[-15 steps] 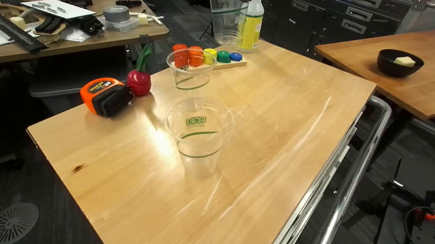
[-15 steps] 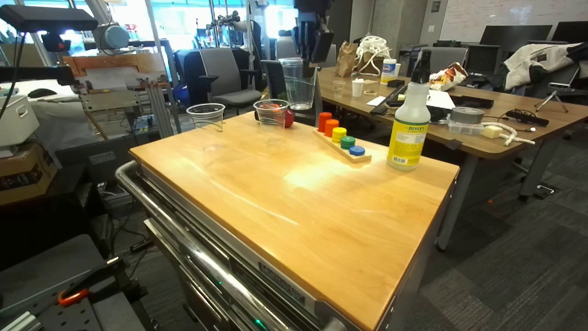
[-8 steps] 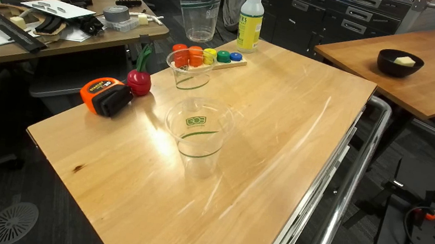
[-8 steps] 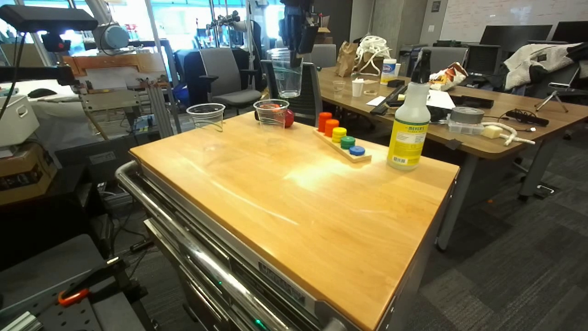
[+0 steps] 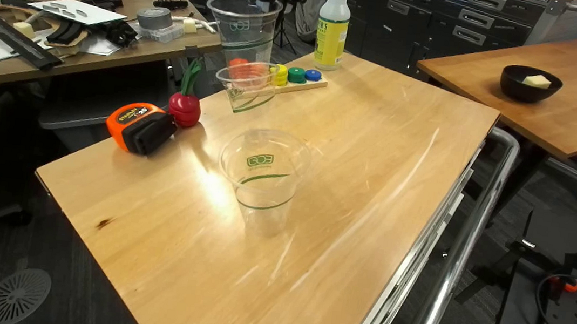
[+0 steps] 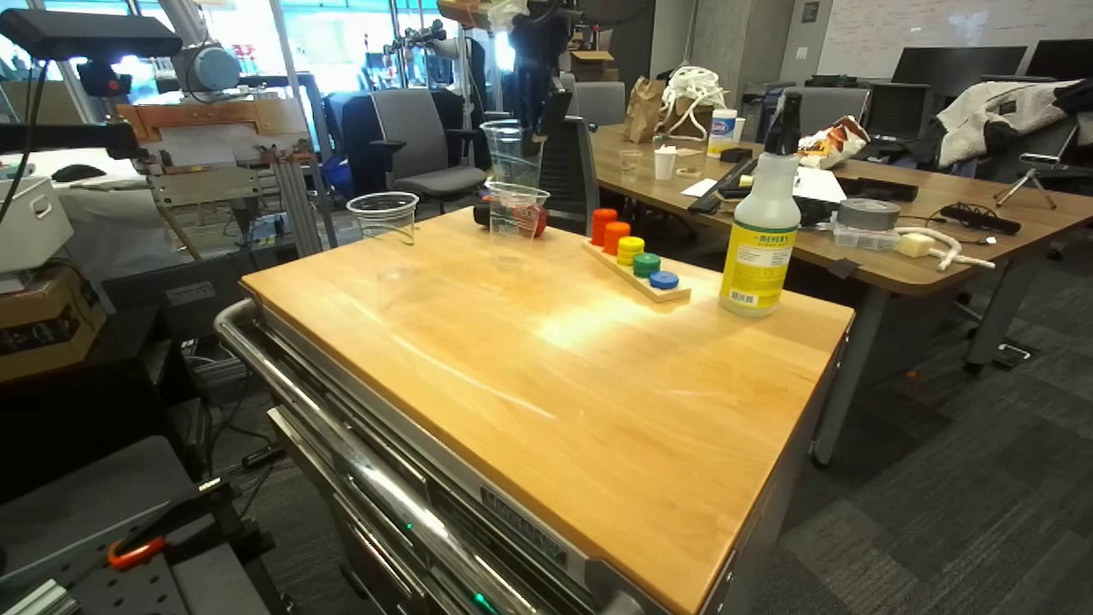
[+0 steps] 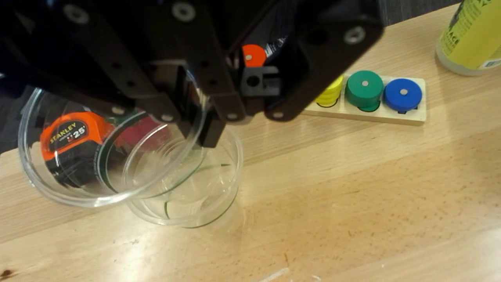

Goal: Stack the clear cups together

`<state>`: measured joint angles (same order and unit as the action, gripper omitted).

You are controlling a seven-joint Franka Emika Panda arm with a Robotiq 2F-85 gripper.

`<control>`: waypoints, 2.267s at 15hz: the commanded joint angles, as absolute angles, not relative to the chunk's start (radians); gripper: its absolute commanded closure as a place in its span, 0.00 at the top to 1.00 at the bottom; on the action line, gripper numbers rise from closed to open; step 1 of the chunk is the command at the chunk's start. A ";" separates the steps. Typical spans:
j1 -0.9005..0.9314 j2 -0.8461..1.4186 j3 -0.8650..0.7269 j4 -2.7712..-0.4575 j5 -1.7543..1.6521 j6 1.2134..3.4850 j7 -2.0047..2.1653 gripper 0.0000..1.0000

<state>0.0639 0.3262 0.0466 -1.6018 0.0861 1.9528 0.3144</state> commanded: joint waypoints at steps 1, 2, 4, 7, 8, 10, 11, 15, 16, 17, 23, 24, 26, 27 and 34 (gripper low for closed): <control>0.068 0.344 0.046 -1.600 0.105 1.963 0.277 0.02; 0.066 0.348 0.047 -1.607 0.109 1.960 0.266 0.02; 0.064 0.348 0.047 -1.623 0.110 1.953 0.250 0.02; 0.066 0.342 0.043 -1.655 0.094 1.971 0.233 0.02; 0.068 0.339 0.040 -1.664 0.084 1.981 0.231 0.29; 0.069 0.328 0.038 -1.676 0.077 1.993 0.222 0.37; 0.070 0.323 0.037 -1.680 0.074 2.000 0.219 0.46; 0.073 0.294 0.032 -1.707 0.041 2.033 0.222 0.77; 0.074 0.288 0.031 -1.713 0.034 2.040 0.226 0.84; 0.075 0.284 0.029 -1.720 0.022 2.049 0.231 0.93; 0.078 0.296 0.024 -1.748 -0.027 2.059 0.245 1.00; 0.078 0.302 0.025 -1.751 -0.031 2.058 0.246 1.00; 0.077 0.314 0.028 -1.755 -0.025 2.054 0.242 0.99; 0.078 0.323 0.029 -1.753 -0.022 2.057 0.244 1.00; 0.079 0.383 0.024 -1.718 -0.006 2.070 0.283 0.66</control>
